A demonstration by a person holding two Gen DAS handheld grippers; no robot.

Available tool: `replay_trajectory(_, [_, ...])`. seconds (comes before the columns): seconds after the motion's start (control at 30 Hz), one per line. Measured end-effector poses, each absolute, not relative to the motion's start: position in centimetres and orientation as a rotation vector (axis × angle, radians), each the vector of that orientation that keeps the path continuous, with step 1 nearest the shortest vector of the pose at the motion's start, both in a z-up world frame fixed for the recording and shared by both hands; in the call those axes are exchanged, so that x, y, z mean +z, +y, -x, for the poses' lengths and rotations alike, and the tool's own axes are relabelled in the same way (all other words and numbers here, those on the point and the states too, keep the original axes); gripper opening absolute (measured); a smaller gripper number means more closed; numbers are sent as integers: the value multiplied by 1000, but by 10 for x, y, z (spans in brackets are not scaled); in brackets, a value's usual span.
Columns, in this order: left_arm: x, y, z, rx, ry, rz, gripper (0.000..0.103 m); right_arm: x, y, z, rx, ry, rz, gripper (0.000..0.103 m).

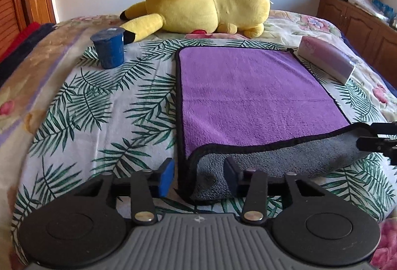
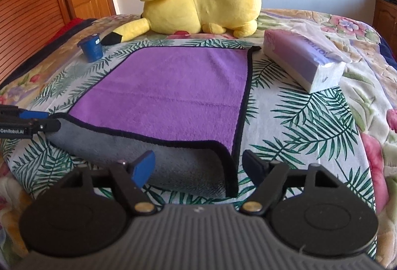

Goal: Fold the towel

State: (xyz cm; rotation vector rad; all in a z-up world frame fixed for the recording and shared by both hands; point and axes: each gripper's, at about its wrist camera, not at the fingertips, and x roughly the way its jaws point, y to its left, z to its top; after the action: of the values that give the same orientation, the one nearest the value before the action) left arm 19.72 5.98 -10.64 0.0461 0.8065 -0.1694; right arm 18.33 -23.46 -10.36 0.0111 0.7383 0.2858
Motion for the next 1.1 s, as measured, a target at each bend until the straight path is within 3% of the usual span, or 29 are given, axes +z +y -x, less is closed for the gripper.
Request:
replay_trajectory(0.17, [-106,59,-194,-174,804,-40,31,-108,-234,-187,287,757,-6,74])
replay_trajectory(0.23, [-106,58,-194,-174,802,-41,31,-109,-236,-189,288,764,-13,72])
replay_trajectory(0.37, [-107,56,-194,-177,807,-49,31,-109,-237,-190,290,769,-21,58])
replay_trajectory(0.53, [-109,55,-193,-176,809,-66,30,-110,-235,-189,294,768,-12,50])
replay_trajectory(0.7, [-108,54,-192,-172,800,-70,21,-111,-234,-190,290,773,13,29])
replay_trajectory(0.93, [-105,53,-190,-177,784,-75,8,-113,-238,-192,281,786,21,19])
replay_trajectory(1.0, [-104,52,-189,-181,777,-79,7,-113,-238,-192,283,785,25,9])
replay_trajectory(1.1, [-102,49,-187,-184,761,-88,7,-113,-239,-191,283,781,24,7])
